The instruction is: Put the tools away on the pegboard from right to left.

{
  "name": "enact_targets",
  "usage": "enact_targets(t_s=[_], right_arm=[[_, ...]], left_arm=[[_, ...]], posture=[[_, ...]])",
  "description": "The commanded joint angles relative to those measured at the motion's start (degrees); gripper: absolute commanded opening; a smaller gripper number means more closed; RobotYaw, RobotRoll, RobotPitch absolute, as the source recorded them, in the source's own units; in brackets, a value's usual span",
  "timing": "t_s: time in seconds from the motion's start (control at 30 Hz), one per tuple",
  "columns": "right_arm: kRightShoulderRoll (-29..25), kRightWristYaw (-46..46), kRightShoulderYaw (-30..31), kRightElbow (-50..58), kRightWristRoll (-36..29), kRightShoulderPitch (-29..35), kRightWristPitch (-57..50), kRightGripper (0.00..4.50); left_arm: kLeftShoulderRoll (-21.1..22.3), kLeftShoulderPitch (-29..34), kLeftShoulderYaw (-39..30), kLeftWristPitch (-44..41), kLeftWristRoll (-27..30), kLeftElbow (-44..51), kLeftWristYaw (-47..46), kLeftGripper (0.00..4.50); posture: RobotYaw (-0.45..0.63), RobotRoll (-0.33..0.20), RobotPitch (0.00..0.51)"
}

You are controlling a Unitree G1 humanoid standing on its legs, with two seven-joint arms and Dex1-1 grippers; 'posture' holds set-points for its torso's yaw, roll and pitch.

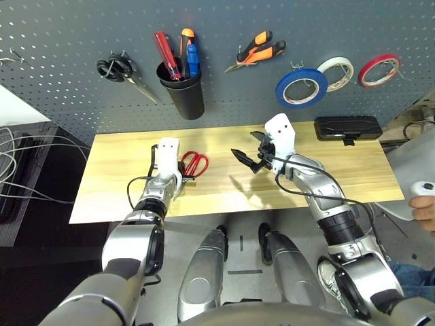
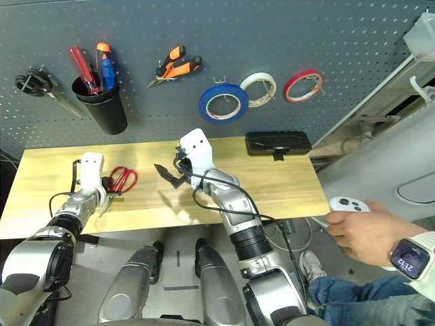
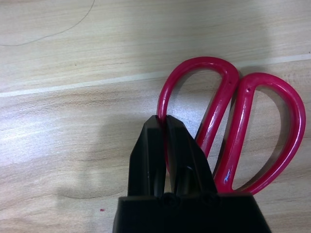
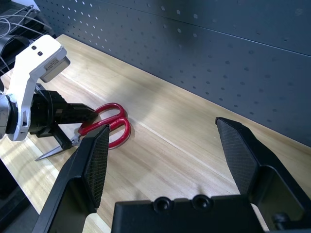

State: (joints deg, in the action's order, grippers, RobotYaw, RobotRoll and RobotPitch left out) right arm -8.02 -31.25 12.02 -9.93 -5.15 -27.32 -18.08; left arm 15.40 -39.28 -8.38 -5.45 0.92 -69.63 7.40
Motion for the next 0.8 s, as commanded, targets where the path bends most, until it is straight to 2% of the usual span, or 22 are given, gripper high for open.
enact_targets(t_s=[0.03,0.23,0.43,0.6,0.8], right_arm=[[-0.01,-1.30,0.15,0.65,-0.52,0.45,1.96,4.50],[0.11,-2.76,-0.57,2.73,-2.16,0.37,4.00,4.50],[-0.73,-3.34,-1.60,3.77,-2.83,-0.64,4.21,4.50],[-1.33,-3.96,-2.32,4.34,-3.43,-1.31,4.33,4.50],[-0.81,-4.54,-2.42,5.08,-4.41,-2.46,4.81,4.50]], left_arm=[[-1.66,2.74,-0.72,2.32,0.82,-0.70,-0.11,0.01],[-3.34,6.25,-0.72,11.21,1.68,7.37,0.26,0.01],[-3.94,15.99,-1.28,13.58,3.05,26.09,-0.50,0.01],[-2.33,24.96,-2.64,13.59,3.15,42.53,-2.03,0.01],[-0.03,31.46,-4.92,15.86,3.00,50.18,-3.09,0.01]], posture=[[-0.02,0.000,0.262],[0.00,0.000,0.259],[0.01,0.000,0.258],[0.03,0.000,0.258],[0.04,0.000,0.256]])
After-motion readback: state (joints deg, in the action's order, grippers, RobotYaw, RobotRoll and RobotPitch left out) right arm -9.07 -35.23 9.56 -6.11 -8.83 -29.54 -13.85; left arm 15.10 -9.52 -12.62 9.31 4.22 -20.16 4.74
